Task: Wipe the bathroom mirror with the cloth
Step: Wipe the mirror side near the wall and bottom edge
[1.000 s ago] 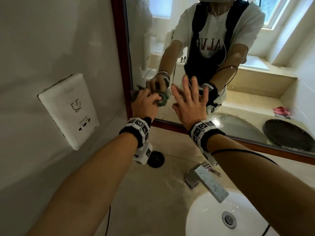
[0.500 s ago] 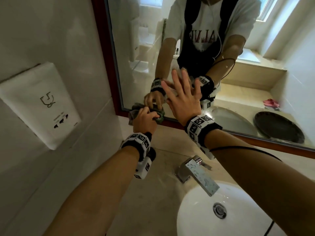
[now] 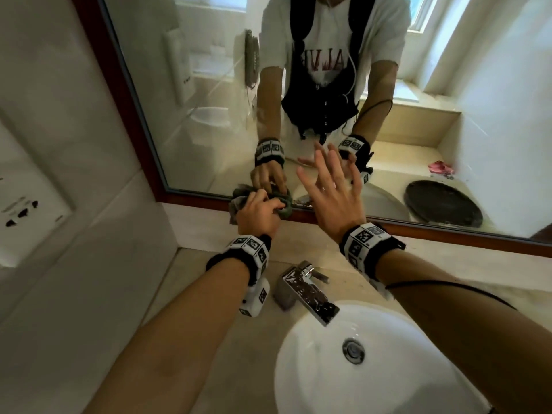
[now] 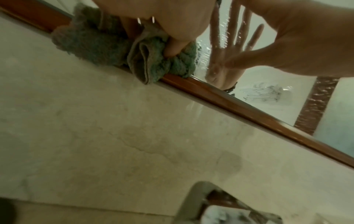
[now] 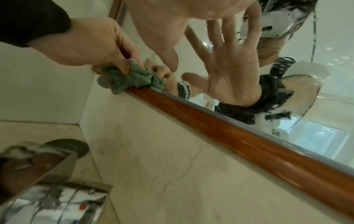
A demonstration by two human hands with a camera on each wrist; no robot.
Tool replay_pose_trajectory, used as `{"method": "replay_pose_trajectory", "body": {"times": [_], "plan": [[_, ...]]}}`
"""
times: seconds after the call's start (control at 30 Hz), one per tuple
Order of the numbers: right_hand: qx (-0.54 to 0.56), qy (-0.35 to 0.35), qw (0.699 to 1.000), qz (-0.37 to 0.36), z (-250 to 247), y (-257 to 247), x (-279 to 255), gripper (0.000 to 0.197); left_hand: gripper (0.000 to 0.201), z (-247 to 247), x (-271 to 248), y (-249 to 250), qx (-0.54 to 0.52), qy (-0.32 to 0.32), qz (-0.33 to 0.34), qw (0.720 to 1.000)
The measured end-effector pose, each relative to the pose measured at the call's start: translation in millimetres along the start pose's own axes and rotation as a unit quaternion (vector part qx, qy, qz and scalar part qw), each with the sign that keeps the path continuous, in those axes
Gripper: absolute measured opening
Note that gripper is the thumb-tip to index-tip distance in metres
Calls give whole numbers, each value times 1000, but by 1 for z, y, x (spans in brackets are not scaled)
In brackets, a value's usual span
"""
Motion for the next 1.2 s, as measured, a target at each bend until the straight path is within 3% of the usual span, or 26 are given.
{"method": "replay_pose_trajectory", "body": {"times": [0.1, 0.3, 0.53, 0.8, 0.9, 1.2], "plan": [[-18, -27, 999, 9, 1, 13, -19, 98, 16, 14, -6, 29, 12, -66, -9, 998], [-39, -92, 994, 38, 4, 38, -52, 103, 19, 22, -6, 59, 16, -68, 19, 997], [-22, -110, 991, 69, 0, 50, -57, 103, 11, -18, 30, 96, -7, 24, 88, 996], [-3, -119, 989, 90, -2, 61, -64, 102, 23, -63, 77, 144, -31, 158, 180, 970], [10, -119, 988, 98, 3, 59, -68, 103, 14, -55, 72, 138, -16, 151, 188, 970], [21, -148, 985, 90, 26, 64, -100, 107, 14, 10, 21, 113, -5, 58, 195, 979]]}}
Point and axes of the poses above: each hand's wrist, its own x-axis towards the middle knuckle, its own z-axis out of the palm, y = z × x, the point moved 2 cm from there along x, towards the middle knuckle, and after that the axes turned 5 degrees about -x, right-handed, at the moved point
